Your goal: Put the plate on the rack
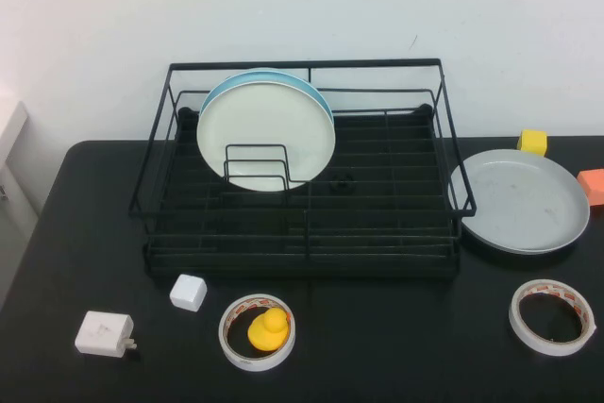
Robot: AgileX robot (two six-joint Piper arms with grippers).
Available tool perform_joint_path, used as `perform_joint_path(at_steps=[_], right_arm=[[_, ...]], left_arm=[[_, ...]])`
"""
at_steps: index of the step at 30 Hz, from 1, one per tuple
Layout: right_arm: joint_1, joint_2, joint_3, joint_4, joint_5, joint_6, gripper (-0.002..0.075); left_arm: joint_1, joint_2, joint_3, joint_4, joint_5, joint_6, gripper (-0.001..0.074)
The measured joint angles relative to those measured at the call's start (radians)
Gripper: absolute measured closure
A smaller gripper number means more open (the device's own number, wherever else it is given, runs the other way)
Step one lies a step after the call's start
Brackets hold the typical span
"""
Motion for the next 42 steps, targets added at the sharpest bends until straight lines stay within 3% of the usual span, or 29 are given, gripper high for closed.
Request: perform_joint_path(at_steps=[37, 42], right_arm=[[0.0, 0.0, 0.0, 0.0, 0.0, 0.0, 0.0728], [0.0, 0.0, 0.0, 0.0, -0.011, 0.0, 0.0728]], left_arm=[[0.0, 0.0, 0.0, 0.0, 0.002, 0.003, 0.0736], [0.0, 0.0, 0.002, 0.003, -0.062, 0.003, 0.0736]])
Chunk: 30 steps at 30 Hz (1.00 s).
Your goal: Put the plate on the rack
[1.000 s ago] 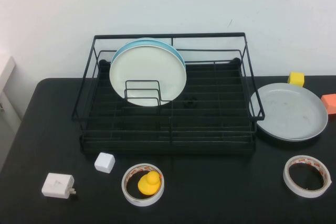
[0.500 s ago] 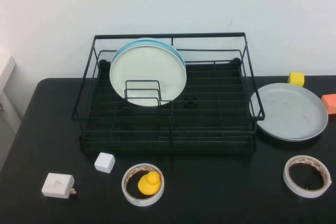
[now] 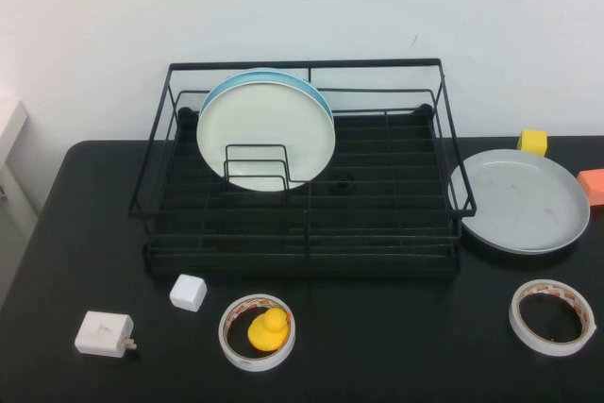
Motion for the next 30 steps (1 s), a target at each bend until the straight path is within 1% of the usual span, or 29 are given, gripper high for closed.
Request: perform_joint_path(at_steps=[3, 5, 11, 13, 15, 18, 20, 26, 29, 30], right_arm=[[0.0, 0.0, 0.009, 0.0, -0.059, 0.0, 0.0728], [0.0, 0.0, 0.011, 0.0, -0.136, 0.0, 0.0728], [0.0, 0.0, 0.011, 0.0, -0.508, -0.008, 0.0728], [0.0, 0.0, 0.011, 0.0, -0.618, -0.036, 0.0728], [0.0, 0.0, 0.011, 0.0, -0.69, -0.064, 0.0728], [0.0, 0.0, 0.011, 0.0, -0.749, -0.065, 0.0728], [0.0, 0.0, 0.011, 0.0, -0.757, -0.053, 0.0728], [0.0, 0.0, 0.011, 0.0, -0.792, -0.031, 0.0728], [0.0, 0.0, 0.011, 0.002, -0.801, 0.014, 0.0728], [0.0, 0.0, 0.007, 0.002, -0.779, 0.028, 0.0728]], left_arm=[[0.0, 0.0, 0.0, 0.0, -0.146, 0.0, 0.0736], [0.0, 0.0, 0.0, 0.0, -0.287, 0.0, 0.0736], [0.0, 0.0, 0.0, 0.0, -0.711, 0.0, 0.0736], [0.0, 0.0, 0.0, 0.0, -0.809, 0.0, 0.0736], [0.0, 0.0, 0.0, 0.0, -0.892, 0.0, 0.0736], [0.0, 0.0, 0.0, 0.0, -0.943, 0.0, 0.0736], [0.0, 0.0, 0.0, 0.0, -0.957, 0.0, 0.0736], [0.0, 0.0, 0.0, 0.0, -0.962, -0.003, 0.0736], [0.0, 0.0, 0.0, 0.0, -0.962, -0.057, 0.0736], [0.0, -0.001, 0.0, 0.0, -0.955, -0.081, 0.0736]])
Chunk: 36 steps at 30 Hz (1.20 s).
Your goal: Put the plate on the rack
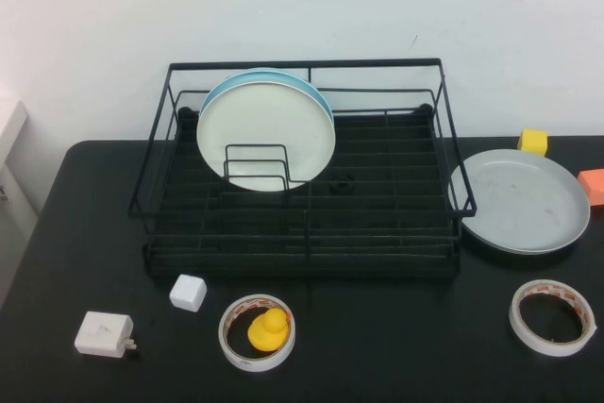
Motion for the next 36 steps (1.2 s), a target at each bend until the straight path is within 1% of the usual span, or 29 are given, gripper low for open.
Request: perform_joint_path(at_steps=[2, 4, 8, 10, 14, 17, 20, 24, 27, 31, 36], right_arm=[[0.0, 0.0, -0.042, -0.002, 0.102, 0.017, 0.0728], [0.0, 0.0, -0.111, -0.01, 0.23, 0.027, 0.0728], [0.0, 0.012, -0.292, -0.027, 0.512, 0.027, 0.0728], [0.0, 0.054, -0.383, -0.033, 0.646, 0.027, 0.0728], [0.0, 0.206, -0.52, 0.011, 0.878, 0.007, 0.0728], [0.0, 0.333, -0.585, 0.126, 1.002, -0.12, 0.0728], [0.0, 0.455, -0.615, 0.265, 1.069, -0.283, 0.0728], [0.0, 0.571, -0.613, 0.487, 1.111, -0.511, 0.0728], [0.0, 0.623, -0.586, 0.63, 1.121, -0.663, 0.0728], [0.0, 0.693, -0.527, 0.767, 1.1, -0.772, 0.0728], [0.0, 0.818, -0.518, 0.835, 1.054, -0.796, 0.0728]], left_arm=[[0.0, 0.0, -0.009, 0.002, 0.061, -0.025, 0.0736], [0.0, 0.0, -0.062, 0.007, 0.174, -0.029, 0.0736], [0.0, 0.007, -0.259, 0.02, 0.5, -0.031, 0.0736], [0.0, 0.04, -0.354, 0.024, 0.628, -0.031, 0.0736], [0.0, 0.153, -0.5, 0.026, 0.752, -0.031, 0.0736], [0.0, 0.253, -0.542, 0.003, 0.808, -0.031, 0.0736], [0.0, 0.347, -0.561, -0.064, 0.915, -0.045, 0.0736], [0.0, 0.453, -0.57, -0.218, 1.166, -0.05, 0.0736], [0.0, 0.513, -0.57, -0.267, 1.32, -0.043, 0.0736], [0.0, 0.567, -0.57, -0.272, 1.406, -0.022, 0.0736], [0.0, 0.584, -0.57, -0.27, 1.418, 0.009, 0.0736]])
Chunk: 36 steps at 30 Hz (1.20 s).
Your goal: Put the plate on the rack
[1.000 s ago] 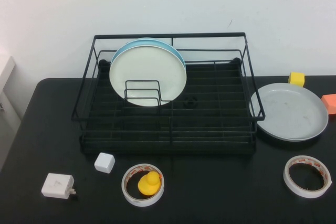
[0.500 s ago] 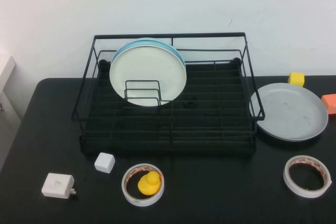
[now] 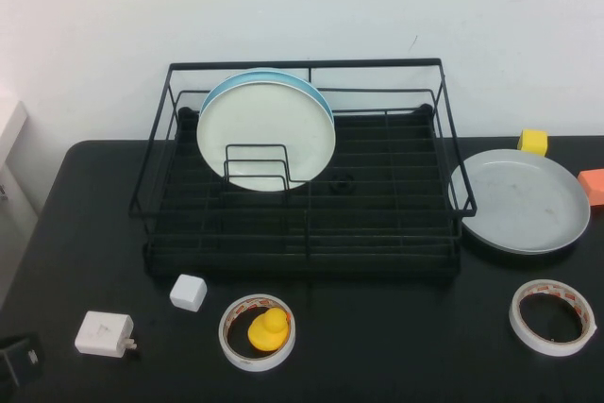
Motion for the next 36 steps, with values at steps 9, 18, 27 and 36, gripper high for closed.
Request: perform_joint_path(at_steps=[9, 18, 27, 36], right_arm=[[0.0, 0.407, -0.186, 0.021, -0.07, -0.021, 0.0728], [-0.015, 0.745, -0.398, 0.03, -0.128, 0.031, 0.0515], [-0.073, 0.984, -0.481, 0.108, -0.278, 0.238, 0.0367], [-0.076, 1.18, -0.571, 0.154, -0.362, 0.245, 0.0362]], left_arm=[[0.0, 0.002, 0.029, 0.093, 0.0, 0.022, 0.0736], [0.0, 0.002, 0.049, 0.098, 0.002, 0.022, 0.0736], [0.0, 0.002, 0.049, 0.141, 0.0, 0.023, 0.0736], [0.0, 0.002, 0.113, 0.144, -0.069, 0.015, 0.0736]])
